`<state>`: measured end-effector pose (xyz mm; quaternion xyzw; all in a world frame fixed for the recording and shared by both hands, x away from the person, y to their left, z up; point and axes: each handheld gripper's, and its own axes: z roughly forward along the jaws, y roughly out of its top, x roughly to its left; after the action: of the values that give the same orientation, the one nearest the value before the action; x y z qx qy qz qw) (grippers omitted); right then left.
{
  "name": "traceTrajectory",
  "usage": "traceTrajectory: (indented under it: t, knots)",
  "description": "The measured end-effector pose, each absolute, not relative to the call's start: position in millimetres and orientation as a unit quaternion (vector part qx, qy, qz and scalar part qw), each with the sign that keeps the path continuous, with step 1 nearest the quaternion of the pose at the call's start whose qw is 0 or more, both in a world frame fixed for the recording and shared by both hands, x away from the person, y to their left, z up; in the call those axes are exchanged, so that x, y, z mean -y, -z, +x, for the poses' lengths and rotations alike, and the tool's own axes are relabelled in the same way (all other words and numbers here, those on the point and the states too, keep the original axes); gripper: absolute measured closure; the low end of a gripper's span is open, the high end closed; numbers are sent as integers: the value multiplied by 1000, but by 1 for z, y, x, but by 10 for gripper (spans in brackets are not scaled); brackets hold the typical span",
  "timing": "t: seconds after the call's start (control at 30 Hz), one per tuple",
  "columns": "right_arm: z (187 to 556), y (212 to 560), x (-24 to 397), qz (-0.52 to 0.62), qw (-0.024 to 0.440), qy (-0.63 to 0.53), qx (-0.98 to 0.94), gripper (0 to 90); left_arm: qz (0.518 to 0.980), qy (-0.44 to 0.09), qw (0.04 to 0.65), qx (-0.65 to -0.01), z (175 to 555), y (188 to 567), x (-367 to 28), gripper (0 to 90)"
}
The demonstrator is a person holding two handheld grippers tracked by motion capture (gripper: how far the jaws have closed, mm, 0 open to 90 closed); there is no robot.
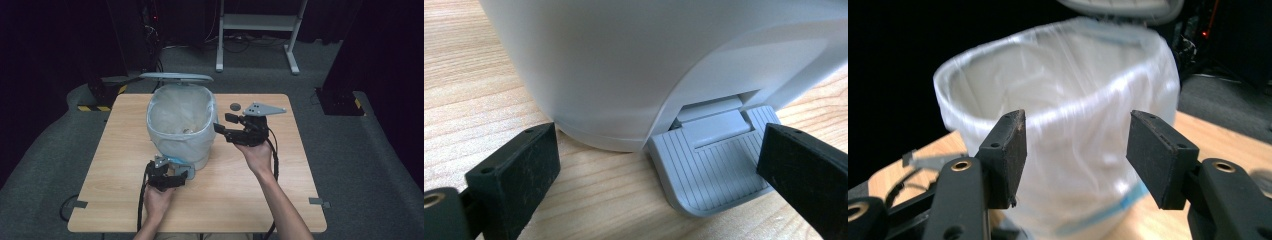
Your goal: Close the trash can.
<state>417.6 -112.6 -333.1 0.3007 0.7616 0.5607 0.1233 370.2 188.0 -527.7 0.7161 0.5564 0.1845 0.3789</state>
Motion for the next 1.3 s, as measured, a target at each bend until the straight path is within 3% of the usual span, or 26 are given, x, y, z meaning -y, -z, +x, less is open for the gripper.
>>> traceTrajectory:
  t: [0.67, 0.83, 1.03, 1.3]
  knots:
    - [382, 500, 159, 430, 130, -453, -770, 417, 718, -175, 383, -554, 370, 527, -191, 36]
    - [379, 523, 158, 438, 158, -399, -790, 419, 716, -188, 390, -547, 364, 526, -190, 35]
    - [375, 524, 152, 422, 186, -353, -814, 390, 701, -189, 413, -550, 358, 520, -196, 41]
    - [377, 524, 151, 424, 188, -347, -815, 353, 707, -178, 412, -546, 348, 517, -209, 42]
